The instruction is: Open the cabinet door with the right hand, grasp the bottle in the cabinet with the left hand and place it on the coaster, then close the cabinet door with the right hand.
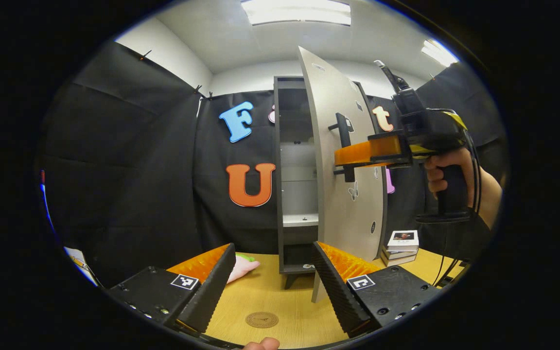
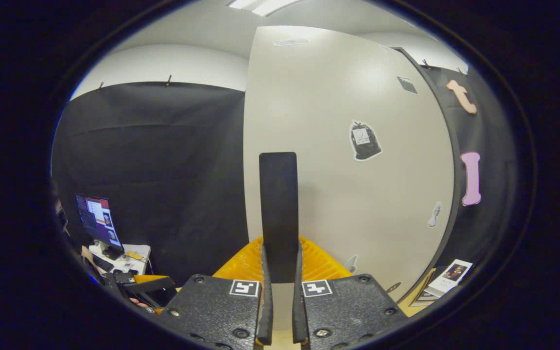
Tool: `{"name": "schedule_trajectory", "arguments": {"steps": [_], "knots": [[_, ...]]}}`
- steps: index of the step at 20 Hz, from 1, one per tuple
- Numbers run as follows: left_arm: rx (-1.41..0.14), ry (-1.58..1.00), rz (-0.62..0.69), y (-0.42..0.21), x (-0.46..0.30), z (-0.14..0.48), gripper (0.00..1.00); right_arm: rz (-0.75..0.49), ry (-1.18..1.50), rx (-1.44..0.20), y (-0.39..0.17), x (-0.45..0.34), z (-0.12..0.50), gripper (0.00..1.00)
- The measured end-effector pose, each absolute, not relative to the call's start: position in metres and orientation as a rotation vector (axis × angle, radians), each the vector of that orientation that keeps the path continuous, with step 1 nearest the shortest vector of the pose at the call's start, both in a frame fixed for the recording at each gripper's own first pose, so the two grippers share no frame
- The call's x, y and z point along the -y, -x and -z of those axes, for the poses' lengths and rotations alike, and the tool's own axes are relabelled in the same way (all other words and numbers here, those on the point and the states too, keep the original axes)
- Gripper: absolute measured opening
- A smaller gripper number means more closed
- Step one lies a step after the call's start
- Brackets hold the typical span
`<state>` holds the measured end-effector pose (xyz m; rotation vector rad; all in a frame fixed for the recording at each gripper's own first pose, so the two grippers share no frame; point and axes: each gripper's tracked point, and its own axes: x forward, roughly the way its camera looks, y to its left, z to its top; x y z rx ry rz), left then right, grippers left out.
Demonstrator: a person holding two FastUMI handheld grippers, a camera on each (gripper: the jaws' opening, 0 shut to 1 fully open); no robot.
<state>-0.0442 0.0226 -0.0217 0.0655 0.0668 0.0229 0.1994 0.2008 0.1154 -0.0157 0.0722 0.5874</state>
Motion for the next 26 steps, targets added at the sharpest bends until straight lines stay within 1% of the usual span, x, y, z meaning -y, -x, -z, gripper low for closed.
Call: {"name": "schedule_trajectory", "arguments": {"steps": [6,10,21,23,26], "knots": [[-0.054,-0.07,0.054,0.034,0.015,0.023,0.95,-0.559,0.027,-0.083,-0.173,-0.174,-0.117,0.19],[-0.062,-0.052,0.118,0.032,0.043,0.027,0.95,-0.516,-0.002,-0.082,-0.162,-0.156,-0.119,0.19],[-0.068,-0.064,0.234,0.028,0.094,0.031,0.95,-0.313,0.009,-0.046,-0.142,-0.121,-0.113,0.17],[-0.063,-0.062,0.248,0.028,0.099,0.029,0.95,-0.259,0.024,-0.037,-0.146,-0.115,-0.112,0.16],[-0.064,-0.058,0.258,0.031,0.107,0.03,0.96,-0.2,0.023,-0.029,-0.147,-0.112,-0.109,0.11]]}}
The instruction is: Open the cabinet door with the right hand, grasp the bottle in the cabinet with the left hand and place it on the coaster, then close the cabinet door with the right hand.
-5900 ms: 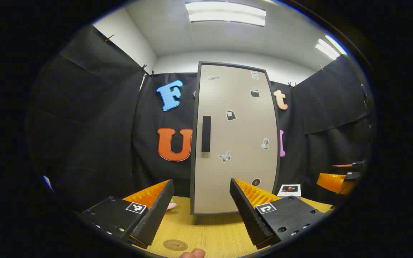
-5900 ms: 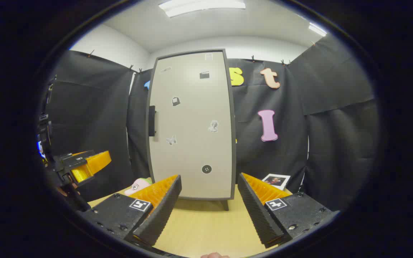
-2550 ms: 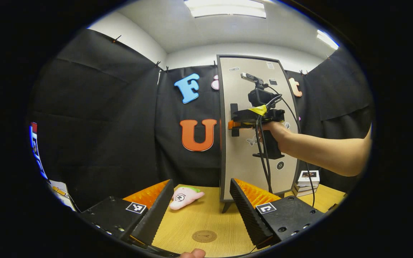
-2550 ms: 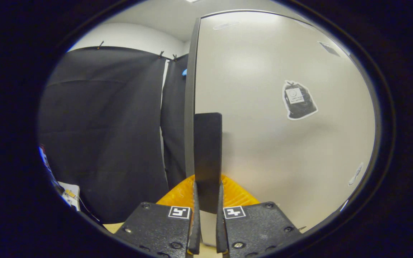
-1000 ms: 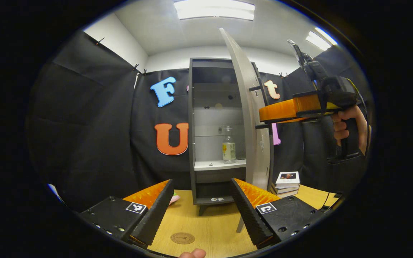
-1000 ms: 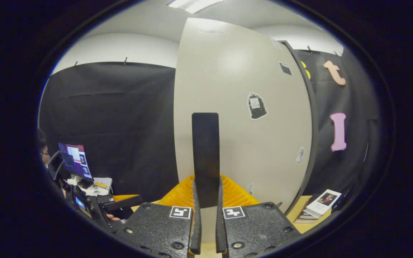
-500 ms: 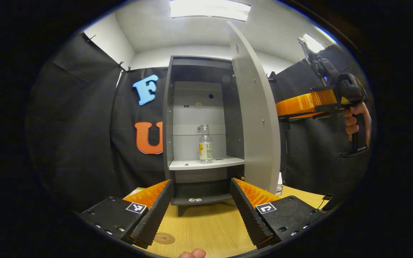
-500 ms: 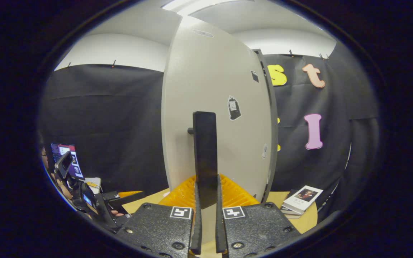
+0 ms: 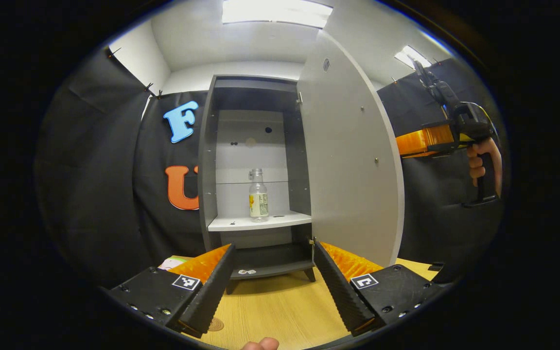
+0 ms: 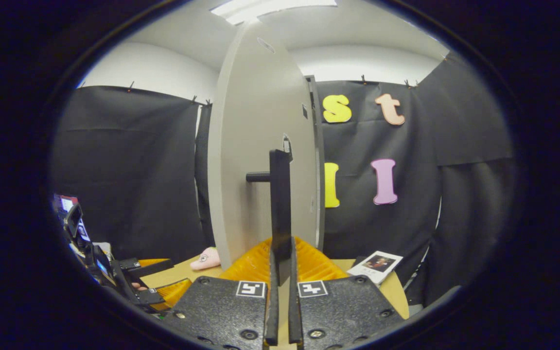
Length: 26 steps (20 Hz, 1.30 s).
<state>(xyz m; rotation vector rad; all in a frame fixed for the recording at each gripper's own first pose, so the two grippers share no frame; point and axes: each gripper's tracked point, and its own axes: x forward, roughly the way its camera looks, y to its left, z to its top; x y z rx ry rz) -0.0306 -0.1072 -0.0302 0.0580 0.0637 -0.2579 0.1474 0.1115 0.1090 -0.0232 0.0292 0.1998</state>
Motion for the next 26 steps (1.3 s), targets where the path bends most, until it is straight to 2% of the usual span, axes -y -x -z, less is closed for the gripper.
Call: {"name": "schedule_trajectory", "arguments": {"steps": [1,2,8,12,14,15,19,22,23,24,25,26], "knots": [[-0.066,-0.058,0.26,0.031,0.109,0.031,1.0,-0.188,0.025,-0.025,-0.147,-0.111,-0.109,0.1],[-0.068,-0.059,0.259,0.032,0.109,0.031,0.96,-0.17,0.021,-0.022,-0.148,-0.108,-0.11,0.08],[-0.074,-0.061,0.252,0.034,0.111,0.033,0.96,-0.075,-0.002,-0.005,-0.15,-0.105,-0.105,0.04],[-0.081,-0.064,0.248,0.036,0.111,0.035,0.96,-0.091,-0.017,0.005,-0.152,-0.102,-0.108,0.04],[-0.081,-0.061,0.245,0.036,0.111,0.035,1.0,-0.071,0.001,0.004,-0.15,-0.101,-0.106,0.04],[-0.079,-0.059,0.242,0.036,0.11,0.034,0.96,-0.071,0.002,0.012,-0.147,-0.101,-0.106,0.04],[-0.082,-0.052,0.219,0.034,0.106,0.036,0.96,-0.083,-0.016,0.027,-0.131,-0.098,-0.104,0.04],[-0.082,-0.054,0.213,0.031,0.106,0.036,0.96,0.027,0.021,0.018,-0.115,-0.064,-0.088,0.04],[-0.084,-0.055,0.214,0.029,0.106,0.036,0.96,0.03,0.011,0.008,-0.116,-0.06,-0.083,0.04],[-0.085,-0.056,0.212,0.027,0.106,0.036,1.0,0.039,-0.001,0.001,-0.115,-0.058,-0.077,0.19],[-0.088,-0.057,0.21,0.026,0.106,0.036,0.96,0.071,-0.006,-0.001,-0.116,-0.05,-0.074,0.32],[-0.088,-0.059,0.208,0.024,0.106,0.036,0.96,0.091,-0.008,-0.001,-0.117,-0.043,-0.072,0.51]]}}
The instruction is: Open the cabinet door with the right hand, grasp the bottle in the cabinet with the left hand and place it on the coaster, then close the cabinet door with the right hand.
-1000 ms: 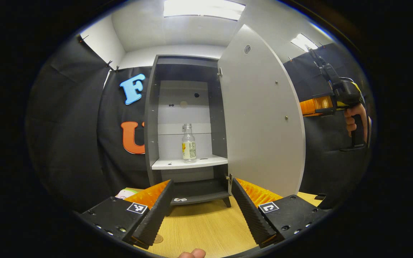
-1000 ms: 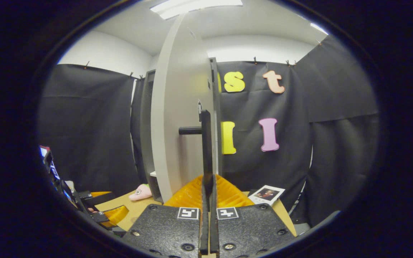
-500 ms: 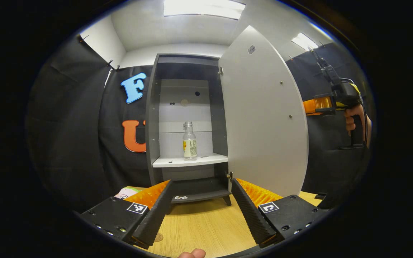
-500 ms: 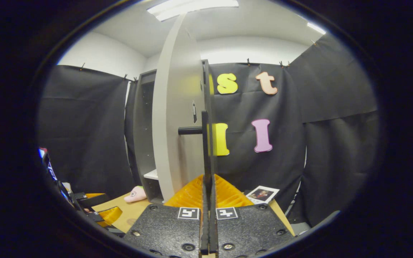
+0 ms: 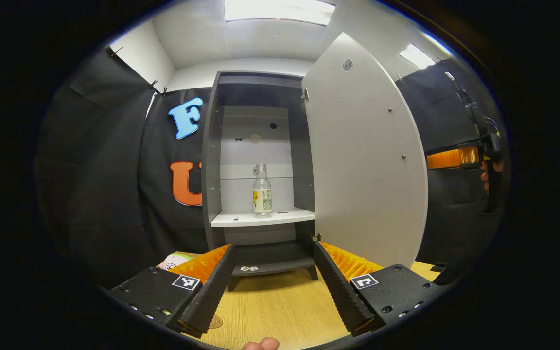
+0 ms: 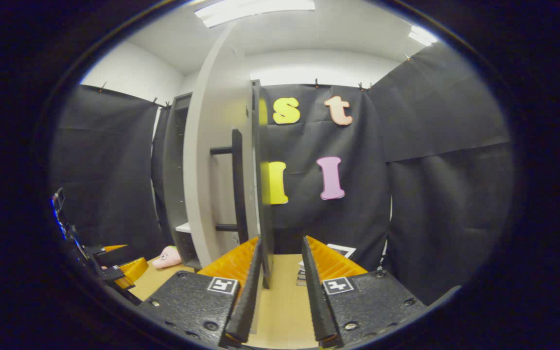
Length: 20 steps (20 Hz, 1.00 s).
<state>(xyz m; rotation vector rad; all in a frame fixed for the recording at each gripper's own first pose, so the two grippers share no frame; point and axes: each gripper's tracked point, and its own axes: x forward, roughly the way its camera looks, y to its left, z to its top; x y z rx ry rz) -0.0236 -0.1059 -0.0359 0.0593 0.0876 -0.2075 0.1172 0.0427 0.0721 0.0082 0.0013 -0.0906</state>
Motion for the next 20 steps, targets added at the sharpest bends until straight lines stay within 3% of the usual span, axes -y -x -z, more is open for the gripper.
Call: {"name": "schedule_trajectory", "arguments": {"steps": [6,12,13,14,15,16,20], "knots": [[-0.07,-0.084,0.194,0.003,0.108,0.027,1.0,0.073,-0.06,0.004,-0.129,-0.034,-0.066,0.89],[-0.034,-0.076,0.214,-0.042,0.119,0.008,0.96,0.101,-0.027,0.034,-0.139,-0.026,-0.063,0.92],[-0.021,-0.073,0.215,-0.054,0.119,0.003,1.0,0.091,-0.025,0.024,-0.14,-0.028,-0.061,0.94],[-0.011,-0.068,0.221,-0.067,0.122,-0.002,0.96,0.084,-0.025,0.017,-0.142,-0.028,-0.058,0.94],[-0.001,-0.058,0.229,-0.081,0.124,-0.007,1.0,0.079,-0.026,0.009,-0.142,-0.029,-0.055,0.94],[0.001,-0.05,0.236,-0.096,0.126,-0.01,0.96,0.076,-0.028,0.003,-0.141,-0.029,-0.052,0.94],[0.012,-0.021,0.232,-0.151,0.127,-0.023,0.96,0.08,-0.064,-0.007,-0.138,-0.025,-0.048,0.94]]}}
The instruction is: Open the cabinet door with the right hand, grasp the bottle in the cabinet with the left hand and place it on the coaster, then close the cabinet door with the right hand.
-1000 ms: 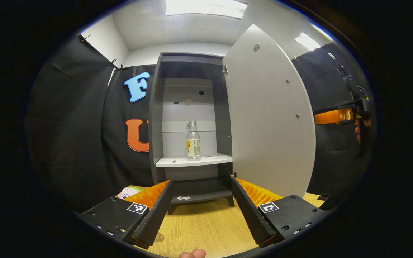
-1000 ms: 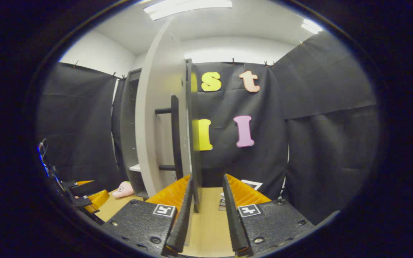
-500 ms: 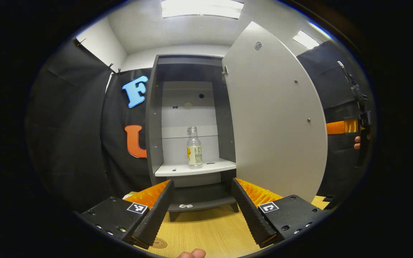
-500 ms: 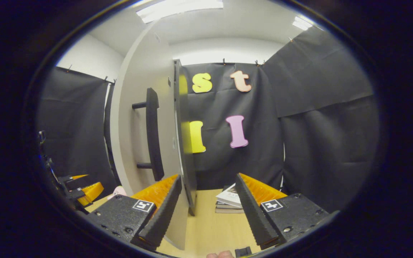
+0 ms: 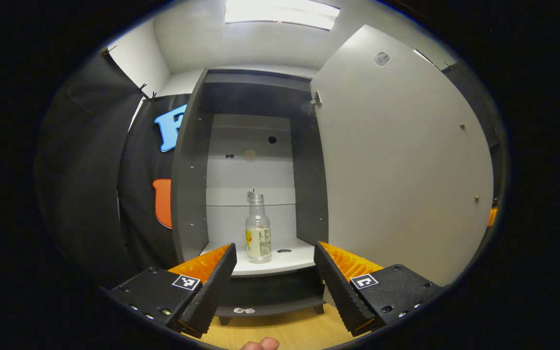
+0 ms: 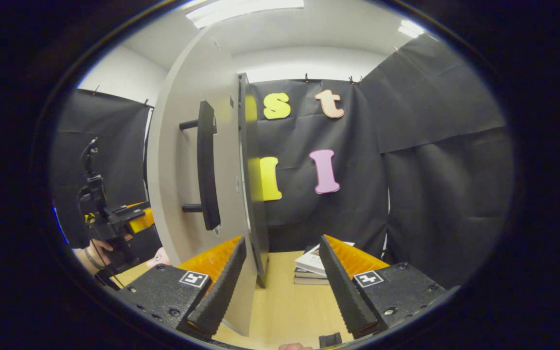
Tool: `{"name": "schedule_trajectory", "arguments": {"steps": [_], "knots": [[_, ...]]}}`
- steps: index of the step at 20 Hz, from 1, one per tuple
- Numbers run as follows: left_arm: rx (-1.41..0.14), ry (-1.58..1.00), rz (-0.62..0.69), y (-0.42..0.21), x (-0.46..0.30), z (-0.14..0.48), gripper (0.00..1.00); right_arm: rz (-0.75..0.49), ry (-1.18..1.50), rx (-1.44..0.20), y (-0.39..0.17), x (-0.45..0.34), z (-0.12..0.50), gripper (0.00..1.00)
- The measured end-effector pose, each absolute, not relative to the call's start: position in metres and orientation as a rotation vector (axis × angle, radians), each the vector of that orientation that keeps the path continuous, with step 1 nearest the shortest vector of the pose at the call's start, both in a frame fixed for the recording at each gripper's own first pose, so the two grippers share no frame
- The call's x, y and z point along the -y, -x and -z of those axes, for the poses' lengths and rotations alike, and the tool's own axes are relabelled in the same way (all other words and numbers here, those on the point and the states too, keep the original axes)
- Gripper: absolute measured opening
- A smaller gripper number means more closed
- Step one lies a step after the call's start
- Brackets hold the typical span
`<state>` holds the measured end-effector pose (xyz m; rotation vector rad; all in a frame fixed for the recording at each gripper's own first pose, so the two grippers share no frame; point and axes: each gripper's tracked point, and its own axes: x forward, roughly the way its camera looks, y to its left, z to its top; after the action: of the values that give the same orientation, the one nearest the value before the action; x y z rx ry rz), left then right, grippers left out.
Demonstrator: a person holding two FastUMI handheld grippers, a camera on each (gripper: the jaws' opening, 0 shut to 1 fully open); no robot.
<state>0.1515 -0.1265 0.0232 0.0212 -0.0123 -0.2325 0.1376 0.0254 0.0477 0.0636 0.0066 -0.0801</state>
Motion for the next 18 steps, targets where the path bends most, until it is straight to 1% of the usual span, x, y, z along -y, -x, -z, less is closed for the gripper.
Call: {"name": "schedule_trajectory", "arguments": {"steps": [4,5,6,9,13,14,15,16,18], "knots": [[0.007,0.02,0.229,-0.206,0.129,-0.029,0.96,0.111,-0.075,-0.018,-0.131,-0.015,-0.046,0.94],[0.005,0.021,0.222,-0.218,0.128,-0.028,0.96,0.123,-0.075,-0.02,-0.13,-0.012,-0.045,0.92],[0.006,0.018,0.218,-0.23,0.129,-0.029,0.96,0.135,-0.075,-0.021,-0.128,-0.008,-0.044,0.94],[0.003,-0.026,0.186,-0.264,0.122,-0.025,0.96,0.159,-0.081,-0.027,-0.126,-0.002,-0.043,0.93],[-0.021,-0.015,0.184,-0.313,0.122,-0.016,0.96,0.198,-0.081,-0.027,-0.124,0.011,-0.044,0.94],[-0.02,-0.019,0.181,-0.323,0.121,-0.017,1.0,0.206,-0.084,-0.027,-0.124,0.013,-0.044,0.94],[-0.025,-0.024,0.171,-0.334,0.121,-0.016,0.96,0.214,-0.091,-0.029,-0.124,0.015,-0.043,0.94],[-0.028,-0.022,0.171,-0.341,0.123,-0.016,0.96,0.219,-0.099,-0.029,-0.123,0.017,-0.042,0.93],[-0.035,-0.022,0.173,-0.355,0.124,-0.017,0.96,0.233,-0.114,-0.034,-0.125,0.022,-0.039,0.94]]}}
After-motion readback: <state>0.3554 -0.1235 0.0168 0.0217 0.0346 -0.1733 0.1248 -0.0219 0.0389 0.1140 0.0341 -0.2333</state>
